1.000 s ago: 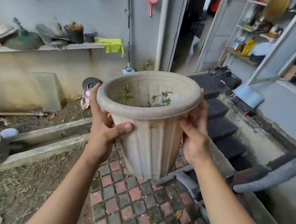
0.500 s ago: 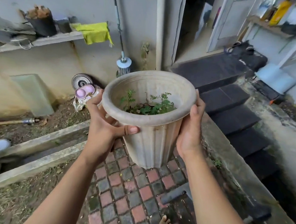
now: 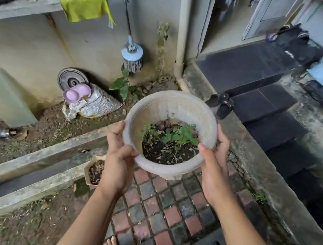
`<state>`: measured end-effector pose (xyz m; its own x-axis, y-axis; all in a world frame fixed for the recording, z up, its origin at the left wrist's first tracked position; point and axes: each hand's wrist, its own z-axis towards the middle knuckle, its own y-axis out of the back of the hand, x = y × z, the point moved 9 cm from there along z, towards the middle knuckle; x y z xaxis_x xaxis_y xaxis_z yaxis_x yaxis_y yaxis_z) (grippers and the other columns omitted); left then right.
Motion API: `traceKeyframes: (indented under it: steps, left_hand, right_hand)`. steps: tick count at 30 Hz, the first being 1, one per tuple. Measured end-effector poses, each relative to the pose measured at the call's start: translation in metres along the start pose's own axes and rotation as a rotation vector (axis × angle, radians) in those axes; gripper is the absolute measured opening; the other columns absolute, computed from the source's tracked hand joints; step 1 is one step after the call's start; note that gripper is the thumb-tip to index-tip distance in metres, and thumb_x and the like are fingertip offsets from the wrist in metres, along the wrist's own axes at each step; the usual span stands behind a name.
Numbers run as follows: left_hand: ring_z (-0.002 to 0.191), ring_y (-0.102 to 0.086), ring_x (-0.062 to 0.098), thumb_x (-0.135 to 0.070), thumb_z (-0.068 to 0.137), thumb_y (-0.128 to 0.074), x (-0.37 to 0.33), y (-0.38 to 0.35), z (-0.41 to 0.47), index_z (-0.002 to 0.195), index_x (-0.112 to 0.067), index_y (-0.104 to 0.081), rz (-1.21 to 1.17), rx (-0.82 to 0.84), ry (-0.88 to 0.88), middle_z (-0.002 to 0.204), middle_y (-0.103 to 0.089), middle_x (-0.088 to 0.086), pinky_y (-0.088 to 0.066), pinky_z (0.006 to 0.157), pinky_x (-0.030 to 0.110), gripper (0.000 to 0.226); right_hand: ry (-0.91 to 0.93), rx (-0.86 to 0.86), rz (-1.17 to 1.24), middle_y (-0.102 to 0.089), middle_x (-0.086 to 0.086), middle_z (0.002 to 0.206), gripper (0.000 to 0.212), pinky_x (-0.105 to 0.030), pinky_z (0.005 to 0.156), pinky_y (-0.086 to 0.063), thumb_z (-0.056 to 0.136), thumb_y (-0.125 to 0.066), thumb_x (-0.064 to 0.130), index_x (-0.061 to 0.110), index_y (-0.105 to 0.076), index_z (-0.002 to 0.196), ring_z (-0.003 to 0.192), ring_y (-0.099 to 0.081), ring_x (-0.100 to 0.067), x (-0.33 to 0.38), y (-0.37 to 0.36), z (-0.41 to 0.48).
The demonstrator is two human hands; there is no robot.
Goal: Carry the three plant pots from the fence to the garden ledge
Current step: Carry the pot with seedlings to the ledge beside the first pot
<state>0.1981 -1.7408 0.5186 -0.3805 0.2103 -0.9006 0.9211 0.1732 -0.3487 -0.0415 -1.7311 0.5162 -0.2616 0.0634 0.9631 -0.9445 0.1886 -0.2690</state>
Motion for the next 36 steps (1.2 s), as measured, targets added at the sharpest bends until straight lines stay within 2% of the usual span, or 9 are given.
traceKeyframes:
  steps: [2, 8, 14, 16, 21, 24, 28, 32, 36]
  left_hand:
    - [0.116, -0.050, 0.037, 0.004, 0.068, -0.042, 0.039, 0.024, 0.035, 0.124, -0.025, -0.065, 0.069, 0.013, 0.037, 0.135, -0.062, 0.004, -0.043, 0.090, 0.054, 0.067]
    - [0.139, -0.042, 0.059, 0.013, 0.064, -0.048, 0.176, 0.107, 0.132, 0.132, -0.058, -0.049, 0.154, -0.103, 0.059, 0.158, -0.044, 0.009, -0.044, 0.091, 0.065, 0.098]
    - [0.150, -0.042, 0.040, 0.032, 0.070, -0.037, 0.303, 0.180, 0.179, 0.155, -0.047, -0.028, 0.092, -0.171, 0.160, 0.166, -0.038, 0.009, -0.041, 0.117, 0.059, 0.117]
    - [0.148, -0.044, 0.038, 0.036, 0.075, -0.034, 0.336, 0.198, 0.188, 0.167, -0.037, -0.020, 0.098, -0.178, 0.234, 0.165, -0.037, 0.004, -0.046, 0.111, 0.047, 0.118]
    - [0.137, -0.052, 0.032, 0.037, 0.078, -0.037, 0.395, 0.223, 0.212, 0.170, -0.029, -0.021, 0.158, -0.179, 0.358, 0.151, -0.047, -0.004, -0.060, 0.079, 0.030, 0.114]
    - [0.144, -0.046, 0.040, 0.037, 0.075, -0.042, 0.413, 0.238, 0.231, 0.170, -0.029, -0.023, 0.195, -0.159, 0.384, 0.166, -0.037, 0.003, -0.057, 0.104, 0.048, 0.117]
    - [0.141, -0.047, 0.043, 0.037, 0.073, -0.043, 0.422, 0.261, 0.255, 0.167, -0.034, -0.030, 0.279, -0.190, 0.402, 0.166, -0.036, 0.004, -0.054, 0.109, 0.058, 0.119]
    - [0.134, -0.053, 0.041, 0.038, 0.074, -0.041, 0.426, 0.280, 0.271, 0.165, -0.038, -0.034, 0.327, -0.229, 0.410, 0.160, -0.044, 0.004, -0.059, 0.095, 0.053, 0.119]
    - [0.139, -0.052, 0.036, 0.034, 0.084, -0.050, 0.428, 0.282, 0.277, 0.167, -0.043, -0.022, 0.417, -0.124, 0.415, 0.171, -0.035, 0.005, -0.067, 0.071, 0.030, 0.116]
  right_hand:
    - [-0.051, 0.000, -0.034, -0.050, 0.021, 0.158, 0.066, -0.041, 0.119, -0.038, 0.089, -0.072, 0.036, 0.062, -0.046, 0.144, 0.147, -0.048, -0.006, -0.057, -0.003, 0.017]
    - [-0.220, -0.066, -0.115, -0.056, 0.004, 0.153, 0.076, -0.058, 0.120, -0.042, 0.088, -0.067, 0.016, 0.051, -0.042, 0.152, 0.138, -0.056, -0.018, -0.251, 0.015, 0.060]
    - [-0.437, 0.054, -0.171, -0.051, -0.001, 0.158, 0.087, -0.054, 0.121, -0.042, 0.101, -0.046, -0.016, 0.042, -0.025, 0.163, 0.141, -0.054, -0.023, -0.410, 0.026, 0.060]
    - [-0.507, 0.069, -0.179, -0.049, -0.004, 0.160, 0.088, -0.060, 0.120, -0.042, 0.101, -0.047, -0.016, 0.041, -0.024, 0.164, 0.143, -0.053, -0.030, -0.446, 0.032, 0.059]
    - [-0.637, 0.077, -0.202, -0.038, -0.004, 0.169, 0.092, -0.064, 0.121, -0.037, 0.103, -0.051, -0.014, 0.042, -0.015, 0.167, 0.146, -0.050, -0.029, -0.510, 0.047, 0.060]
    - [-0.677, 0.068, -0.195, -0.041, -0.001, 0.167, 0.097, -0.056, 0.119, -0.044, 0.102, -0.053, -0.015, 0.049, -0.016, 0.165, 0.142, -0.054, -0.023, -0.538, 0.051, 0.063]
    - [-0.691, 0.092, -0.212, -0.060, 0.013, 0.136, 0.091, -0.028, 0.090, -0.059, 0.102, -0.053, -0.016, 0.069, -0.038, 0.131, 0.118, -0.066, -0.005, -0.567, 0.041, 0.066]
    - [-0.717, 0.104, -0.173, -0.042, -0.001, 0.164, 0.095, -0.054, 0.116, -0.042, 0.102, -0.053, -0.016, 0.053, -0.020, 0.158, 0.144, -0.049, -0.023, -0.586, 0.025, 0.073]
    - [-0.719, 0.094, -0.213, -0.040, -0.003, 0.165, 0.096, -0.065, 0.116, -0.042, 0.101, -0.054, -0.017, 0.050, -0.019, 0.160, 0.143, -0.048, -0.026, -0.592, 0.025, 0.089]
